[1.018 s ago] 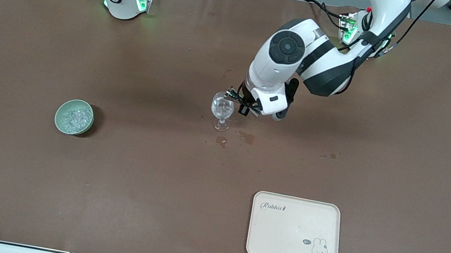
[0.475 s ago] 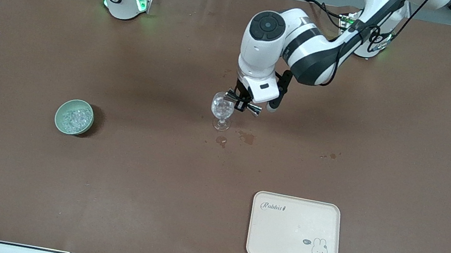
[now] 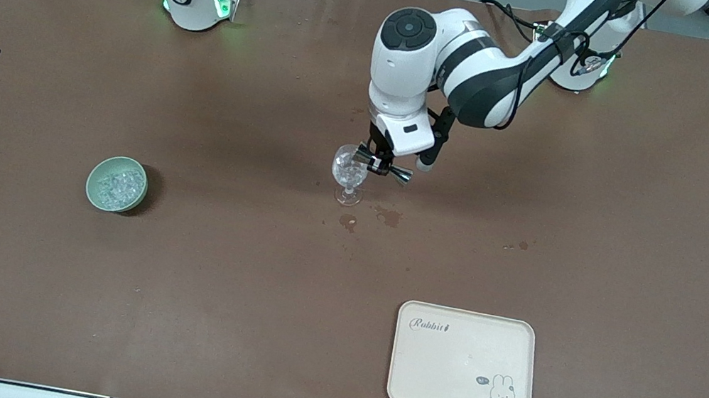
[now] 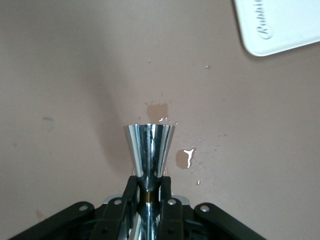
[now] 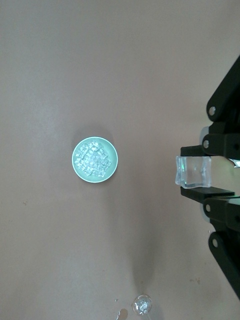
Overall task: Pour wine and add ice with both arms
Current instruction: 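Tilt the jigger over the glass rim to pour with the left gripper, then carry the jigger to the white tray while the right gripper brings ice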
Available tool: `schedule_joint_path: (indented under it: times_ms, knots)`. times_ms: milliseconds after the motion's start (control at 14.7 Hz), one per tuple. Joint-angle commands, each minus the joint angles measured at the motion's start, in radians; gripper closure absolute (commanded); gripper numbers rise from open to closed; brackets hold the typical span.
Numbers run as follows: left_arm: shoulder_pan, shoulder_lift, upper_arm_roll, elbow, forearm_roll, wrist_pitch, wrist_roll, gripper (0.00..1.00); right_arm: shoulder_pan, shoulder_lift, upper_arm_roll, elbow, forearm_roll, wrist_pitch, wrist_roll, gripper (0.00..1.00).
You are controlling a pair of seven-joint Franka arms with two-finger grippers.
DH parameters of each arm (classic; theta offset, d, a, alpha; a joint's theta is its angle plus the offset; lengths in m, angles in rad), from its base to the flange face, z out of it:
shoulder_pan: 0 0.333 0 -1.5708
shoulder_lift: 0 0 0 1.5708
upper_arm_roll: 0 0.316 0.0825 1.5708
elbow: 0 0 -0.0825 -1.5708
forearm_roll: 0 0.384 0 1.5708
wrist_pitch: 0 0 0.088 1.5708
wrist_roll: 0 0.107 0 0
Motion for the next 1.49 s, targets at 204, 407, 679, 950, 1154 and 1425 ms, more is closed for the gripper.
schedule_joint_path:
  times_ms: [204,407,679,950,1154,1425]
  knots:
    - [0.154,0.055,0.000,0.108,-0.499,-0.011,0.179,0.99,-0.015,0.007,0.013,0.015,0.016,-0.009,0.016,0.99]
    - [0.296,0.060,0.000,0.120,-0.740,-0.011,0.311,0.99,-0.010,0.005,0.018,0.015,0.018,-0.012,0.019,0.99]
    - [0.488,0.196,-0.001,0.230,-0.918,-0.021,0.436,0.99,0.112,0.005,0.019,0.015,0.049,-0.021,0.190,0.99]
    - [0.570,0.402,-0.001,0.426,-0.958,-0.026,0.544,0.99,0.310,0.011,0.019,0.015,0.052,0.008,0.388,1.00]
    - [0.646,0.497,0.003,0.436,-1.071,0.000,0.747,0.99,0.431,0.049,0.019,0.015,0.073,0.086,0.537,1.00]
    - [0.714,0.594,0.009,0.433,-1.256,0.001,0.972,0.99,0.594,0.154,0.018,0.015,0.069,0.200,0.747,1.00]
